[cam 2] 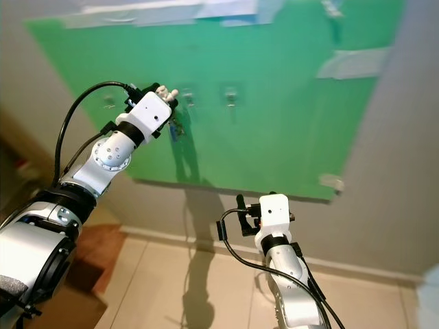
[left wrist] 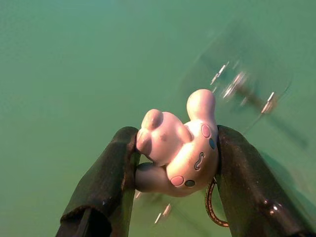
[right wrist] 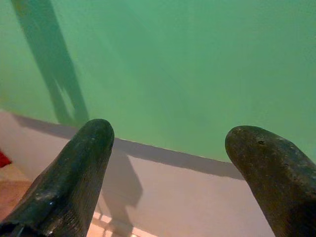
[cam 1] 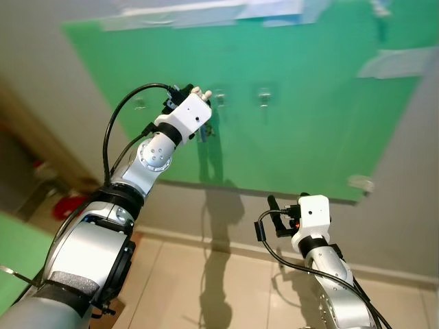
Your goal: Hang keys on a hook
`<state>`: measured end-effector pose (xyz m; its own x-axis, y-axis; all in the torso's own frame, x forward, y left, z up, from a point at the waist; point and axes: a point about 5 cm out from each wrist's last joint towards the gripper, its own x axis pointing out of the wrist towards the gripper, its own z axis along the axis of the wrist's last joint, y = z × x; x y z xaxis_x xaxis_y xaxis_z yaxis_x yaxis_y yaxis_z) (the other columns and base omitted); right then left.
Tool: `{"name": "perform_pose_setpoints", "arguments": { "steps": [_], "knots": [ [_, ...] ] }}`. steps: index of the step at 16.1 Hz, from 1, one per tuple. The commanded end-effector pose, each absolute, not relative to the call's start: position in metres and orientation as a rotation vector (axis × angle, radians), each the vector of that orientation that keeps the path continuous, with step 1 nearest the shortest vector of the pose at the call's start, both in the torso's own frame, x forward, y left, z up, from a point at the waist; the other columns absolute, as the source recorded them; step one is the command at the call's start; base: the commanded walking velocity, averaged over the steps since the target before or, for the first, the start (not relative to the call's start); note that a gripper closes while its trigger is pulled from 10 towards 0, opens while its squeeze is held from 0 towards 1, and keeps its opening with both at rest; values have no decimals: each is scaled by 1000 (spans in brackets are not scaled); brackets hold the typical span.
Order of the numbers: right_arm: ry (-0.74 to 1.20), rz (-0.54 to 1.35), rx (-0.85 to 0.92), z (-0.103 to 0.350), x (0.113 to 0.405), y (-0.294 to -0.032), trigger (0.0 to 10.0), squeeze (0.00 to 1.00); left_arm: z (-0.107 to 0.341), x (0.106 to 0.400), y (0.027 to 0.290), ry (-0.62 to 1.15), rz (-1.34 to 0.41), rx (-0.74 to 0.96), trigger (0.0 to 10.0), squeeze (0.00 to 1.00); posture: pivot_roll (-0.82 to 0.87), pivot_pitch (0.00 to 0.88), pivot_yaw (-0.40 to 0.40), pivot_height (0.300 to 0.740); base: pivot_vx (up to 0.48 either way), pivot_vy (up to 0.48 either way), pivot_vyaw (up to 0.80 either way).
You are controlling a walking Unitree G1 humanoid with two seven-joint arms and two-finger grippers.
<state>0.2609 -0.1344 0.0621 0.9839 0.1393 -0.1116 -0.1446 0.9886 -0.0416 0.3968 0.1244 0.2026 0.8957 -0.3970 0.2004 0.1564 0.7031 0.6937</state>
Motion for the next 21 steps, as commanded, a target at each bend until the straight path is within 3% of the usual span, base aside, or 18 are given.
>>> {"name": "perform_pose_setpoints", "arguments": {
  "steps": [1, 8, 12, 18, 21],
  "knots": [
    [101, 163, -49, 65, 262, -127, 10000, 0, 204, 397, 131, -347, -300, 741, 0, 0, -93, 61, 211, 740, 0, 0, 688],
    [108, 151, -34, 64, 262, -129, 10000, 0, 209, 397, 131, -370, -290, 706, 0, 0, -93, 62, 210, 740, 0, 0, 77],
    [100, 165, -56, 66, 262, -127, 10000, 0, 214, 397, 130, -393, -293, 695, 0, 0, -91, 59, 208, 740, 0, 0, 702],
    [109, 166, -38, 64, 263, -129, 10000, 0, 203, 386, 109, -430, -376, 638, 0, 0, -86, 48, 193, 740, 0, -480, 0],
    [107, 200, -65, 65, 265, -127, 10000, 0, 208, 385, 107, -454, -378, 617, 0, 0, -87, 42, 170, 740, 0, 0, 0]
  ]
}}
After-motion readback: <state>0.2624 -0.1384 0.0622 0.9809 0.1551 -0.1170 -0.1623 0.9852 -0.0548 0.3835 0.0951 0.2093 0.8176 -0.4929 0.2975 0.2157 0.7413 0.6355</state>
